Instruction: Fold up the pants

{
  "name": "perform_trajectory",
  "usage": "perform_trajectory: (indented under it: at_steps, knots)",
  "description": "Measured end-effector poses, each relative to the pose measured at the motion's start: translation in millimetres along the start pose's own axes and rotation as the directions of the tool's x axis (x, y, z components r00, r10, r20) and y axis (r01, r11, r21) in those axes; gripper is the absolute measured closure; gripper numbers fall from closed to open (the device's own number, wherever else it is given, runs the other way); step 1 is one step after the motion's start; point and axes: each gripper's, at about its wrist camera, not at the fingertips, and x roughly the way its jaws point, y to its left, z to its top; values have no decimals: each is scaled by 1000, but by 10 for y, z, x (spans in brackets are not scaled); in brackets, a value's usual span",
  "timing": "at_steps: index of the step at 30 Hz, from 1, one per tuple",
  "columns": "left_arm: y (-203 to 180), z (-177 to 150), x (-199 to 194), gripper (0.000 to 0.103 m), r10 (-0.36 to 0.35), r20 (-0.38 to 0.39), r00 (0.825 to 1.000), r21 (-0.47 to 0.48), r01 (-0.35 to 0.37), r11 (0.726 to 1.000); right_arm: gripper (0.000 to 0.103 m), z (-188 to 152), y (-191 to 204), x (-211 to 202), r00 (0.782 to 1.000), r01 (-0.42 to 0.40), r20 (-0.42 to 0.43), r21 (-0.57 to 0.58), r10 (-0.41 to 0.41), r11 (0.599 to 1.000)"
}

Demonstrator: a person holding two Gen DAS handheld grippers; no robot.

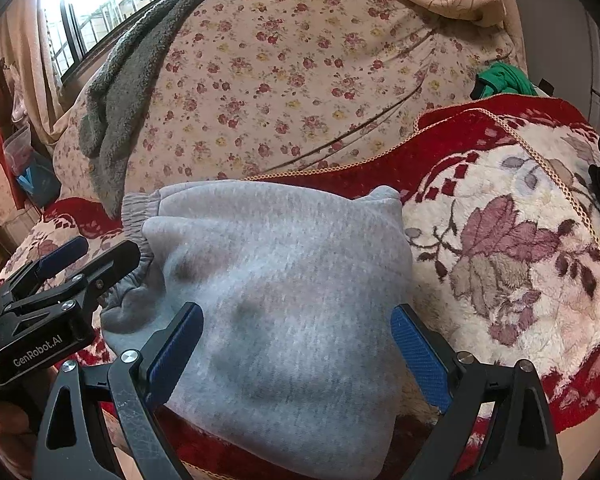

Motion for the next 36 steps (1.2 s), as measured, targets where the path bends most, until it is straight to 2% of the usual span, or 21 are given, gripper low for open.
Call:
perform_trajectory:
  at_steps: [14,25,29,33,36]
  knots:
    - [-106,-9,-55,10,-17,37,999,44,15,999,5,-5,-17,22,1000,9,-9,0,-9,1000]
    - [-63,9,-38,10,-12,14,1000,23,12,1000,5,-7,-60,15,1000,17,-10,12,-16,1000]
    - [-104,8,-43,10,-10,21,1000,48,9,999,5,-15,-78,19,1000,15,-16,18,-15,1000]
    - [-198,-12,-73,10,12,60,998,95,-17,995,5,-17,-79,18,1000,18,-16,18,-18,1000]
    - [-211,-12,-46,10,8,49,999,95,-13,995,5,-4,-91,8,1000,17,-12,21,-17,1000]
